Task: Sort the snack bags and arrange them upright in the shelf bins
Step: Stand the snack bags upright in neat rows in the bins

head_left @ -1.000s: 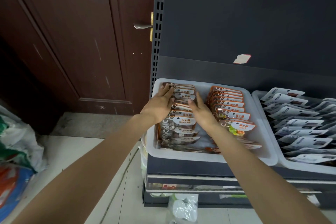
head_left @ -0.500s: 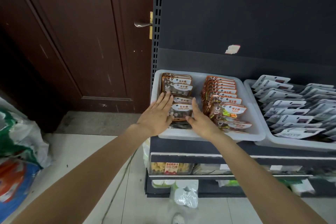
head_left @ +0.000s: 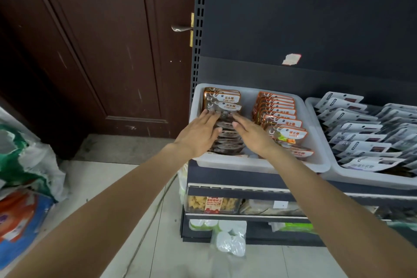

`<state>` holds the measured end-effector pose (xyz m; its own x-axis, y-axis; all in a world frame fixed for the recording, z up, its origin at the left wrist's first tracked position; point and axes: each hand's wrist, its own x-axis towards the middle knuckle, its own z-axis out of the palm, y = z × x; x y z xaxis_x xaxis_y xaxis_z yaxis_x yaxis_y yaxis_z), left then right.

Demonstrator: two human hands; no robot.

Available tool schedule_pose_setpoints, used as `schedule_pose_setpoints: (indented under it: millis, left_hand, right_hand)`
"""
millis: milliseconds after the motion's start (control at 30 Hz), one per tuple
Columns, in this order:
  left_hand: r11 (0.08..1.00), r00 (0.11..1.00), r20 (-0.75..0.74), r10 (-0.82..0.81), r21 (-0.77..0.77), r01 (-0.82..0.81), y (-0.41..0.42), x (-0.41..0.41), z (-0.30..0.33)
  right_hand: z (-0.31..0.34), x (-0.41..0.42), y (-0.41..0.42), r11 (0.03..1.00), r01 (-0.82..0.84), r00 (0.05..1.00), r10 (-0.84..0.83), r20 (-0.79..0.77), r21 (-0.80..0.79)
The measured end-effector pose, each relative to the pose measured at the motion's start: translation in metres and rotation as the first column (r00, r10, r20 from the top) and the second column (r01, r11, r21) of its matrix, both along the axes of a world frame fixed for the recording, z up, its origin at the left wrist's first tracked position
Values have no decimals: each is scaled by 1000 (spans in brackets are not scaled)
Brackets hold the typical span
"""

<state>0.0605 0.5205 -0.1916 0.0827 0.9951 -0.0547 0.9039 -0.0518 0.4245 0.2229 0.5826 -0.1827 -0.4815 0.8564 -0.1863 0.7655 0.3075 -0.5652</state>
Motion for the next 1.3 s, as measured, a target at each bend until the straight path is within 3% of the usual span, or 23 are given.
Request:
schedule_pose_setpoints:
  millis: [100, 333, 433, 600, 800, 1033, 1133, 1300]
  left_hand:
    - [999, 998, -69, 12, -50, -15, 16, 7, -4]
    - [985, 982, -188, 10, -166, -41, 62, -5, -3]
    - [986, 971, -234, 41, -148, -77, 71, -8, -8]
    - [1000, 956, -292, 21, -7, -24, 59, -6, -17]
    - [999, 929, -369, -3, 36, 17, 38, -2, -28]
    - [997, 956, -282, -76, 7, 81, 28, -6, -26]
    - [997, 967, -243, -82, -34, 76, 24, -8, -21]
    - [988, 989, 73, 132, -85, -126, 46, 5, -13]
  right_hand:
    - [-11, -3, 13, 995, -75, 995, 79, 60, -62]
    - [-15, -8, 49, 981, 21, 995, -39, -89, -195]
    - [-15, -13, 61, 976, 14, 991, -42, -128, -217]
    - [-20, -10, 72, 987, -63, 998, 63, -7, -147]
    - [-15, -5, 80, 960, -60, 992, 26, -127, -274]
    - [-16, -14, 99, 975, -38, 999, 45, 29, -218]
    - [-17, -17, 103, 972, -62, 997, 69, 26, -225]
    - [-25, -10, 93, 964, 19, 969, -83, -232, -264]
